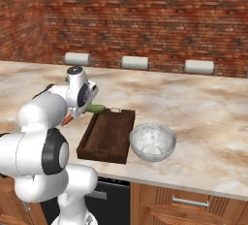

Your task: Place the two vegetables and bowl onto the tray for setting up a vegetable dip station.

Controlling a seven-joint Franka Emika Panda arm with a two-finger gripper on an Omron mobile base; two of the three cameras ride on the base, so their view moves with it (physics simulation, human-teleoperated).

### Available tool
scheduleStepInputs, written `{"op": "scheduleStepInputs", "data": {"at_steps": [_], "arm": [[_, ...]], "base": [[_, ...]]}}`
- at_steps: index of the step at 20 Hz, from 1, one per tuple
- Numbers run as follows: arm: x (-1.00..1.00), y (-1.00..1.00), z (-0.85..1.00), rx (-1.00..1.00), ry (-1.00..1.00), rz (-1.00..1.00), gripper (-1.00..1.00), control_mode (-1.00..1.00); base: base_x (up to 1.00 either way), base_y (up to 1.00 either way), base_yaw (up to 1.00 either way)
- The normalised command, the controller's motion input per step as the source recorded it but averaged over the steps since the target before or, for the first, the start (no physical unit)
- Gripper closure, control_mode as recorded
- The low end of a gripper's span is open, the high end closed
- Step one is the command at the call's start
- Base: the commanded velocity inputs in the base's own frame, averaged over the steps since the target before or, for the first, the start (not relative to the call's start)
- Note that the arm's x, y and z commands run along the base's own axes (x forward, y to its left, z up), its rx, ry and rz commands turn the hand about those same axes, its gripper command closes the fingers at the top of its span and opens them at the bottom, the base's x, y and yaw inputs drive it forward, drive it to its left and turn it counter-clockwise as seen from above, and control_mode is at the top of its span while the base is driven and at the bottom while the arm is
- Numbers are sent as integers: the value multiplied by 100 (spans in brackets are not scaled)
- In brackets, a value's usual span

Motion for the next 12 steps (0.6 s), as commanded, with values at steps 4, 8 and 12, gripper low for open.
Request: {"op": "scheduleStepInputs", "data": {"at_steps": [4,8,12], "arm": [[25,-7,0,-6,14,6,100,-100],[13,-9,0,-6,9,6,100,-100],[23,-20,-8,-3,8,7,100,-100]], "base": [[0,0,0],[0,0,0],[0,0,0]]}}
